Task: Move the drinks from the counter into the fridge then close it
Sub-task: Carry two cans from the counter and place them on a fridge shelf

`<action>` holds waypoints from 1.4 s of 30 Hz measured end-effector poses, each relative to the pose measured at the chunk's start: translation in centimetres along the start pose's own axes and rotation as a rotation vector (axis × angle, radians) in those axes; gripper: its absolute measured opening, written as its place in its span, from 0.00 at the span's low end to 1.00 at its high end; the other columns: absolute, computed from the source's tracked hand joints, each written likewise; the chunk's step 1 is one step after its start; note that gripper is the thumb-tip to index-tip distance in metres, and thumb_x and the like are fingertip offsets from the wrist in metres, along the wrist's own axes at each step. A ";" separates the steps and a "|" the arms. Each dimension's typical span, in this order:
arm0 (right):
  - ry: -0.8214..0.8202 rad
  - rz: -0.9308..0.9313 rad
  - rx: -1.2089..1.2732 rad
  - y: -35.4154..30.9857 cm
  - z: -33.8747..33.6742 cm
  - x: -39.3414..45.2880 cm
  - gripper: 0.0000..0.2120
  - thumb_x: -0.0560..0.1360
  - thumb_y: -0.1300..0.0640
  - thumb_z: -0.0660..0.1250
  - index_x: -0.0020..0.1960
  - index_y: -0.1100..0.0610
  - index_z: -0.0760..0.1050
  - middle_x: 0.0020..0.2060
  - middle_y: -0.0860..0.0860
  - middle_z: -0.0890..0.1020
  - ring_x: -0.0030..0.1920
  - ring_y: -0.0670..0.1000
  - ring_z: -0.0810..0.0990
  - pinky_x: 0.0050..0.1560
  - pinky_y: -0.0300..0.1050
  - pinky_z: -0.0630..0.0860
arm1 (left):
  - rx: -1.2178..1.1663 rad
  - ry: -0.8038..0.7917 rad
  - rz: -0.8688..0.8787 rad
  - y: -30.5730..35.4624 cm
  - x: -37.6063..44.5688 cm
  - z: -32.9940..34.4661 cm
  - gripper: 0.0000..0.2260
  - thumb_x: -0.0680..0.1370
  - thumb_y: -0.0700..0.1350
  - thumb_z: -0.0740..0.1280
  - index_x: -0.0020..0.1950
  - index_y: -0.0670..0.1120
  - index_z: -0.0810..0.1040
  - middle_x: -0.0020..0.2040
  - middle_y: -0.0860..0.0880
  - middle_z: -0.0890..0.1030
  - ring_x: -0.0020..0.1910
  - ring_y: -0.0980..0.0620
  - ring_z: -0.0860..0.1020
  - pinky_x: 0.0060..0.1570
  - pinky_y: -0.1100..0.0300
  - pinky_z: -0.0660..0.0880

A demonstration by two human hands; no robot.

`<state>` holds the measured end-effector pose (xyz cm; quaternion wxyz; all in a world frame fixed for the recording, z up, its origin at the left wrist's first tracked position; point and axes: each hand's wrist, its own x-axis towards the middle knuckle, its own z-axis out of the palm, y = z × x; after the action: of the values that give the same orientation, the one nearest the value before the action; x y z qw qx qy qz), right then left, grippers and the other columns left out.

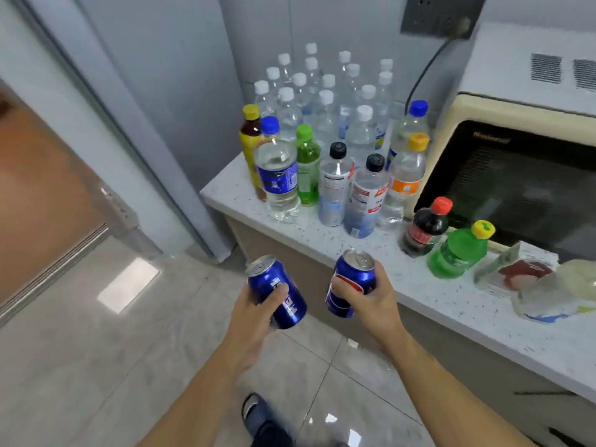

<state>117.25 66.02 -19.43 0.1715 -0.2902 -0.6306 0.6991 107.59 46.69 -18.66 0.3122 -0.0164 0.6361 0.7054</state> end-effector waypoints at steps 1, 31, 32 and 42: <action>-0.049 0.007 -0.010 0.0 1.5 -0.2 0.25 0.68 0.56 0.80 0.61 0.45 0.75 0.49 0.43 0.84 0.48 0.43 0.83 0.43 0.33 0.79 | -0.044 0.037 -0.001 0.2 -1.0 -1.6 0.25 0.67 0.52 0.78 0.62 0.54 0.78 0.56 0.50 0.84 0.53 0.52 0.84 0.42 0.55 0.81; -0.658 -0.018 -0.142 0.0 60.1 -11.3 0.27 0.61 0.44 0.78 0.58 0.38 0.74 0.49 0.37 0.82 0.51 0.38 0.81 0.37 0.32 0.78 | -0.237 0.427 0.176 11.1 -12.3 -53.9 0.27 0.67 0.60 0.74 0.63 0.54 0.76 0.53 0.51 0.84 0.51 0.51 0.83 0.47 0.52 0.80; -0.656 -0.019 -0.142 0.1 61.4 -10.6 0.26 0.61 0.43 0.78 0.57 0.37 0.74 0.49 0.35 0.82 0.51 0.37 0.81 0.37 0.31 0.78 | -0.234 0.425 0.175 11.8 -11.2 -54.8 0.29 0.66 0.61 0.75 0.63 0.54 0.75 0.53 0.51 0.84 0.51 0.50 0.83 0.48 0.52 0.80; -0.474 0.021 -0.046 -1.7 74.1 2.2 0.25 0.64 0.47 0.79 0.56 0.34 0.73 0.49 0.35 0.82 0.50 0.37 0.82 0.38 0.32 0.79 | -0.150 0.369 0.153 21.9 3.7 -63.9 0.29 0.65 0.53 0.76 0.65 0.52 0.74 0.57 0.48 0.83 0.57 0.45 0.81 0.54 0.45 0.80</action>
<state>69.29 9.64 -15.49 0.0048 -0.1286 -0.6659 0.7349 70.62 -9.63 -12.93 0.1342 -0.1202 0.6277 0.7573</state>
